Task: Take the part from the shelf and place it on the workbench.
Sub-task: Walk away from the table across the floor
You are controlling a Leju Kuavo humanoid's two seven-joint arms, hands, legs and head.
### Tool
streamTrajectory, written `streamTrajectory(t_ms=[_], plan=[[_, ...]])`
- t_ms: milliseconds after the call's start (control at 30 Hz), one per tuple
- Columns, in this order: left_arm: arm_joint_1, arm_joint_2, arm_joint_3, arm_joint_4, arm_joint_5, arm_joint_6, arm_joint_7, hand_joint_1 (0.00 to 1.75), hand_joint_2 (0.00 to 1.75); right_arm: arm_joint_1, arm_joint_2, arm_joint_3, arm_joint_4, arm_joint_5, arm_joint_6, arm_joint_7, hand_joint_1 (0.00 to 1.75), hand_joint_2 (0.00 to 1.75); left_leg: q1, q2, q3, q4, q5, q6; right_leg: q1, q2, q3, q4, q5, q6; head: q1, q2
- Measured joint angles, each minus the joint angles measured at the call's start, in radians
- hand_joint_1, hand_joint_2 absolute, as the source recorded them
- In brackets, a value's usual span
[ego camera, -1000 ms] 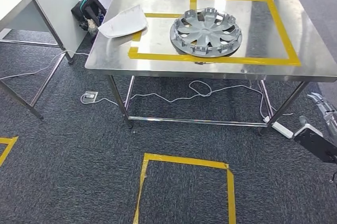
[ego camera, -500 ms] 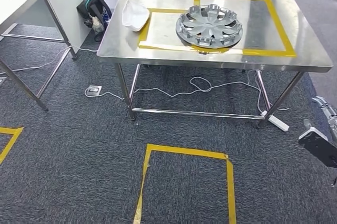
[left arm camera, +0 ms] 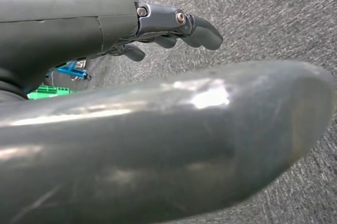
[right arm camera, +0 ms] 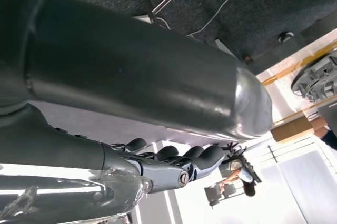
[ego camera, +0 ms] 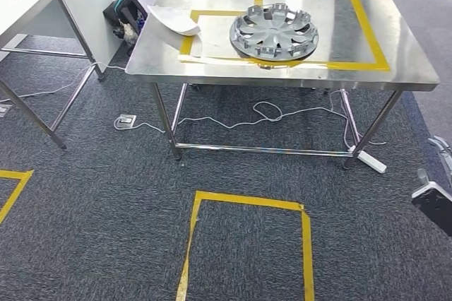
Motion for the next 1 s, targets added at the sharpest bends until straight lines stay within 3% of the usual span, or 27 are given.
streamTrajectory(t_ms=[233,333,533,667,733,800,833,867,900,933,1000], plan=[[0.000,-0.003,-0.021,0.000,0.000,-0.001,0.000,0.00,0.00,0.001,0.034,-0.044,-0.011,0.024,0.005,-0.033,0.00,0.00,-0.001,0.000,-0.006,0.000,0.000,-0.005,-0.001,0.000,-0.005,0.000,0.002,0.001,0.001,0.000],[-0.001,-0.005,-0.031,0.000,0.000,-0.002,0.002,0.00,0.00,-0.005,0.064,-0.060,-0.016,0.112,-0.025,-0.070,0.00,0.00,-0.003,0.000,-0.008,0.002,-0.001,-0.004,-0.003,0.000,-0.007,0.000,0.003,0.004,0.000,0.000],[-0.001,-0.010,-0.042,0.000,0.000,-0.001,0.009,0.00,0.00,-0.046,0.166,-0.107,0.001,0.315,-0.128,-0.140,0.00,0.00,-0.006,0.000,-0.015,0.013,-0.005,0.003,-0.007,0.000,-0.009,-0.001,0.005,0.012,0.000,0.000],[-0.001,-0.012,-0.042,0.000,0.000,-0.001,0.020,0.00,0.00,-0.090,0.232,-0.176,0.039,0.438,-0.186,-0.184,0.00,0.00,-0.003,-0.003,-0.016,0.007,-0.002,0.015,-0.007,-0.002,-0.005,0.003,-0.001,0.022,0.000,0.000],[-0.001,-0.014,-0.042,0.000,0.000,-0.001,0.024,0.00,0.00,-0.115,0.267,-0.223,0.073,0.485,-0.208,-0.218,0.00,0.00,0.003,-0.008,-0.015,-0.002,0.006,0.021,-0.006,-0.001,-0.032,0.068,-0.048,0.026,0.003,0.000],[-0.001,-0.015,-0.042,0.000,0.000,-0.001,0.027,0.00,0.00,-0.135,0.300,-0.265,0.111,0.512,-0.220,-0.243,0.00,0.00,0.002,-0.017,-0.020,-0.002,0.009,0.024,-0.007,0.000,-0.097,0.209,-0.124,0.029,0.006,0.000],[0.000,-0.016,-0.042,0.000,0.000,-0.001,0.028,0.00,0.00,-0.141,0.314,-0.281,0.127,0.519,-0.223,-0.250,0.00,0.00,0.002,-0.023,-0.023,-0.002,0.010,0.024,-0.007,0.000,-0.128,0.274,-0.150,0.030,0.006,0.000],[0.001,-0.016,-0.042,0.000,0.000,-0.001,0.029,0.00,0.00,-0.144,0.324,-0.293,0.140,0.523,-0.224,-0.253,0.00,0.00,0.001,-0.030,-0.026,-0.002,0.012,0.023,-0.008,0.000,-0.144,0.307,-0.158,0.031,0.006,0.000],[0.001,-0.016,-0.042,0.000,0.000,-0.001,0.030,0.00,0.00,-0.148,0.334,-0.303,0.151,0.529,-0.224,-0.255,0.00,0.00,0.001,-0.039,-0.028,-0.001,0.015,0.021,-0.008,0.001,-0.140,0.301,-0.145,0.030,0.006,0.000],[0.001,-0.017,-0.042,0.000,0.000,-0.001,0.032,0.00,0.00,-0.155,0.341,-0.312,0.160,0.538,-0.225,-0.255,0.00,0.00,0.001,-0.047,-0.030,0.000,0.017,0.017,-0.008,0.003,-0.115,0.253,-0.117,0.029,0.006,0.000],[0.001,-0.018,-0.042,0.000,0.000,-0.002,0.034,0.00,0.00,-0.176,0.364,-0.339,0.193,0.578,-0.242,-0.256,0.00,0.00,0.001,-0.065,-0.035,0.004,0.023,0.009,-0.009,0.029,-0.037,0.108,-0.053,0.026,0.006,0.000]])
